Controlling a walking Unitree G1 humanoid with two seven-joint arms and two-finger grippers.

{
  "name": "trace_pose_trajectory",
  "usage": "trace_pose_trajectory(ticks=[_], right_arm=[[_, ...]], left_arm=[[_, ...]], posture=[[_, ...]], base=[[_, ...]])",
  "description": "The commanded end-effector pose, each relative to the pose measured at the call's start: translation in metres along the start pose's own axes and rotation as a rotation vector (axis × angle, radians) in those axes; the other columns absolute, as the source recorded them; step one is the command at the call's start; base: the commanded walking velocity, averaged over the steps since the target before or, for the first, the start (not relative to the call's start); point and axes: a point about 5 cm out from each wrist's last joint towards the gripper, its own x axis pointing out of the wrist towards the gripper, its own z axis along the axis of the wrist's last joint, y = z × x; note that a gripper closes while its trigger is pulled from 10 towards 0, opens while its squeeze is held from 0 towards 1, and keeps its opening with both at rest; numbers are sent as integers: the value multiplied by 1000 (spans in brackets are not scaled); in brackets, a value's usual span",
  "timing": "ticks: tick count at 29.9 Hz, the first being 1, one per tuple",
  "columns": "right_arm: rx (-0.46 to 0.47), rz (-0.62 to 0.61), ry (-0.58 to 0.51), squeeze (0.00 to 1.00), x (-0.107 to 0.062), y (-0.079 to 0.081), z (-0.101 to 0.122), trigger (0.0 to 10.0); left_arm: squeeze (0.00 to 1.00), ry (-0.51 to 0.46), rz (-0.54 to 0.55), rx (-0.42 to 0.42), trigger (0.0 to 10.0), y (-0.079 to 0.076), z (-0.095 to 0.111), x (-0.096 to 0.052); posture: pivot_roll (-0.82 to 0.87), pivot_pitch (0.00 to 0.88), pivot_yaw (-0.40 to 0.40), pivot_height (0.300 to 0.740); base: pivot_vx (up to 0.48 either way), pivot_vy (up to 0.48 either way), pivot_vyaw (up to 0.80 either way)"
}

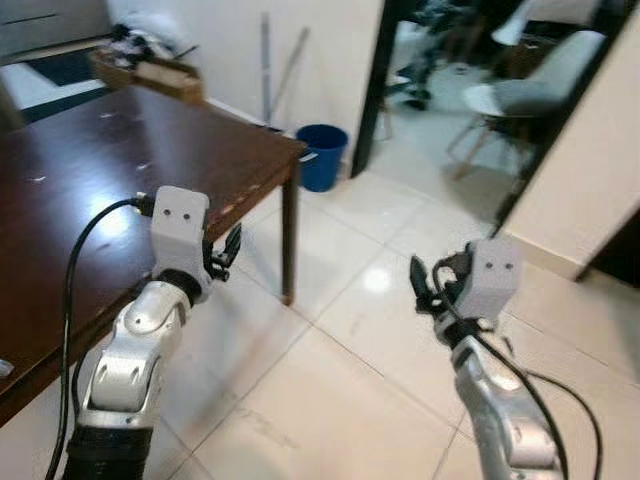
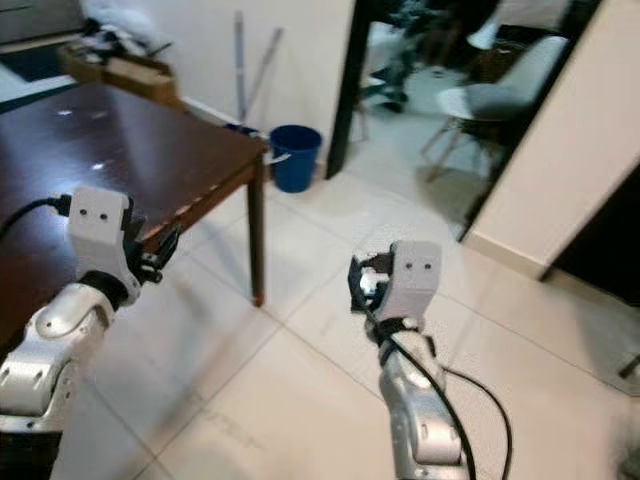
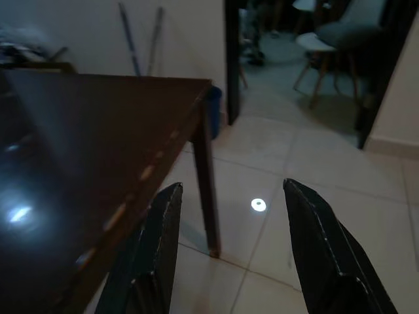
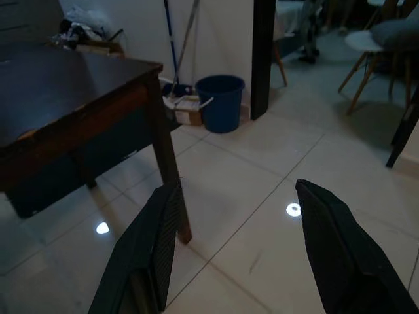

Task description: Setting the table

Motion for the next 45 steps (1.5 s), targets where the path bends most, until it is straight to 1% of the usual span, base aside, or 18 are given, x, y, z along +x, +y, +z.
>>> trace_pose_trajectory(ticks=[1, 40, 45], right_arm=[[-3, -12, 11, 0, -1, -5, -2, 10000], [-6, -2, 12, 0, 0, -2, -3, 10000], [-8, 1, 12, 0, 1, -3, -3, 10000]], left_arm=[[0, 4, 1, 1, 10000, -1, -2, 1], [0, -10, -13, -4, 10000, -6, 1, 4], [0, -14, -17, -22, 10000, -7, 2, 5]], posture=[[-65, 0, 58, 740], [-63, 0, 58, 740], [-63, 0, 55, 740]], base=[[0, 0, -800], [0, 0, -800], [0, 0, -800]])
